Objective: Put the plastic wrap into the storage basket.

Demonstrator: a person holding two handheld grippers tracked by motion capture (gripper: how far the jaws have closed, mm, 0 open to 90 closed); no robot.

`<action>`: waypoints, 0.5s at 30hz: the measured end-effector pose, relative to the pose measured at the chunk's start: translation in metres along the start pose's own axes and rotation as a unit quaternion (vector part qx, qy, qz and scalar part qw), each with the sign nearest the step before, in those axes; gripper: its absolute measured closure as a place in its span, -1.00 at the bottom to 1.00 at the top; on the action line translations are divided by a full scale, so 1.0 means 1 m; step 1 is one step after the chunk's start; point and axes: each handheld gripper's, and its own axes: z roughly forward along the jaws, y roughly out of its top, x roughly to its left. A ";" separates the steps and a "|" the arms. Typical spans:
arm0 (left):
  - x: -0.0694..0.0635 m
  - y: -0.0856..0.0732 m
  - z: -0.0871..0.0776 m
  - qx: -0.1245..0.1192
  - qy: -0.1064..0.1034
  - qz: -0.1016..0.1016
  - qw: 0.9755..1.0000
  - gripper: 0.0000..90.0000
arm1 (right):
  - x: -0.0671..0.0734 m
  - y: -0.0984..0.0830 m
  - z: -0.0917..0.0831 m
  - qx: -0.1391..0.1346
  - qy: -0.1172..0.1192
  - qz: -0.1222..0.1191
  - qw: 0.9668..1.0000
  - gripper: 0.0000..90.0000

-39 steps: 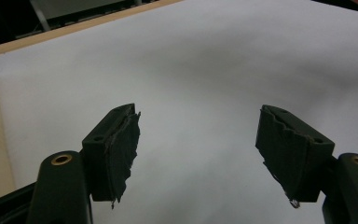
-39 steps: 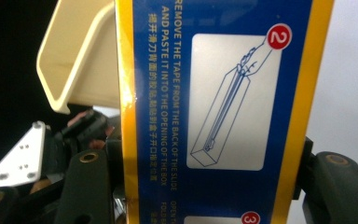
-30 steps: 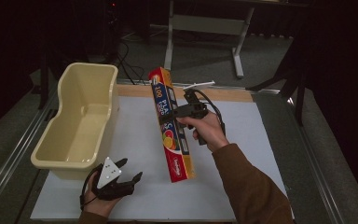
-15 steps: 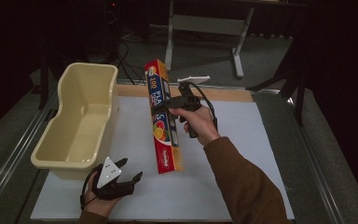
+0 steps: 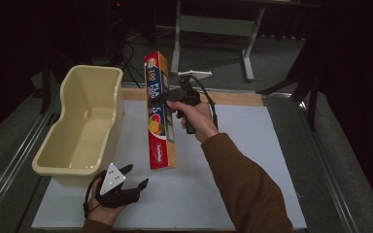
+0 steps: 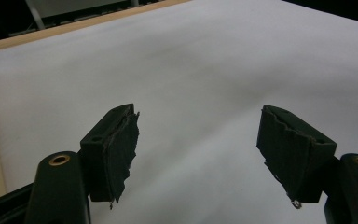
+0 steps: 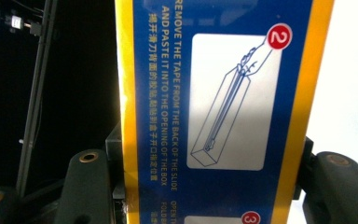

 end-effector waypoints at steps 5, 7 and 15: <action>0.002 0.000 0.000 -0.002 0.000 -0.005 1.000 -0.36 | 0.005 0.005 0.008 -0.008 0.009 0.009 1.000 -0.12; 0.002 0.000 0.001 -0.003 0.000 -0.006 1.000 -0.36 | 0.010 0.009 0.014 -0.015 0.012 0.011 1.000 -0.12; 0.003 -0.001 0.001 -0.003 -0.003 -0.014 1.000 -0.37 | 0.031 0.016 0.028 -0.028 0.025 0.001 0.999 -0.12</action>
